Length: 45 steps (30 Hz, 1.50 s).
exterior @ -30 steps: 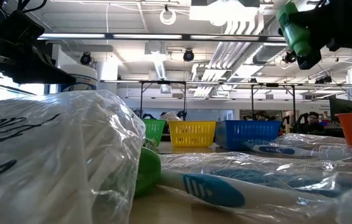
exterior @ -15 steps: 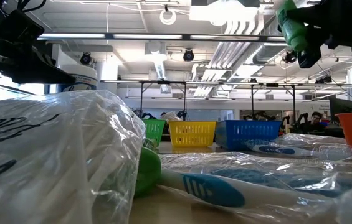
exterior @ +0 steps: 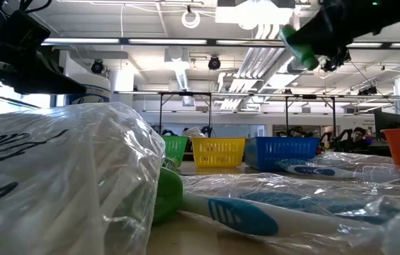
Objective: Pick & Place Travel size toiletries
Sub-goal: Put the green shampoo into the blue basket
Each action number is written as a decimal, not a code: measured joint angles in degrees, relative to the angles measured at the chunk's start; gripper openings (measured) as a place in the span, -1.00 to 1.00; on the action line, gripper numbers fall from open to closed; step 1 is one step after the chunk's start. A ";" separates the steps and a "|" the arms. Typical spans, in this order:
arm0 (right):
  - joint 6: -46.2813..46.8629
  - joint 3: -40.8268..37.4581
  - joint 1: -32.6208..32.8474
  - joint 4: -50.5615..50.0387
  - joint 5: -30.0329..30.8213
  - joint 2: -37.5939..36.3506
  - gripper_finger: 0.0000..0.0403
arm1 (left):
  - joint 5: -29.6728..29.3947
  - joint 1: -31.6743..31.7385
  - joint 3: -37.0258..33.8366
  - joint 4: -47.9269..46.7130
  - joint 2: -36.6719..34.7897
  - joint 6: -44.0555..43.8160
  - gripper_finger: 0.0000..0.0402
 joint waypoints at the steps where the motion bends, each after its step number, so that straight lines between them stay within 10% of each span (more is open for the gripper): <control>1: 0.80 1.46 -1.52 -1.69 -1.18 1.66 -0.32 | -0.02 -0.01 0.00 0.16 0.00 0.00 -1.00; 22: 16.85 6.14 -21.67 3.52 -20.89 38.29 -0.33 | -0.02 0.00 0.00 0.72 -0.01 -0.04 -1.00; 45: 16.29 6.23 -21.76 4.09 -27.30 41.65 0.08 | -0.02 -0.02 0.00 0.72 -0.02 -0.02 -1.00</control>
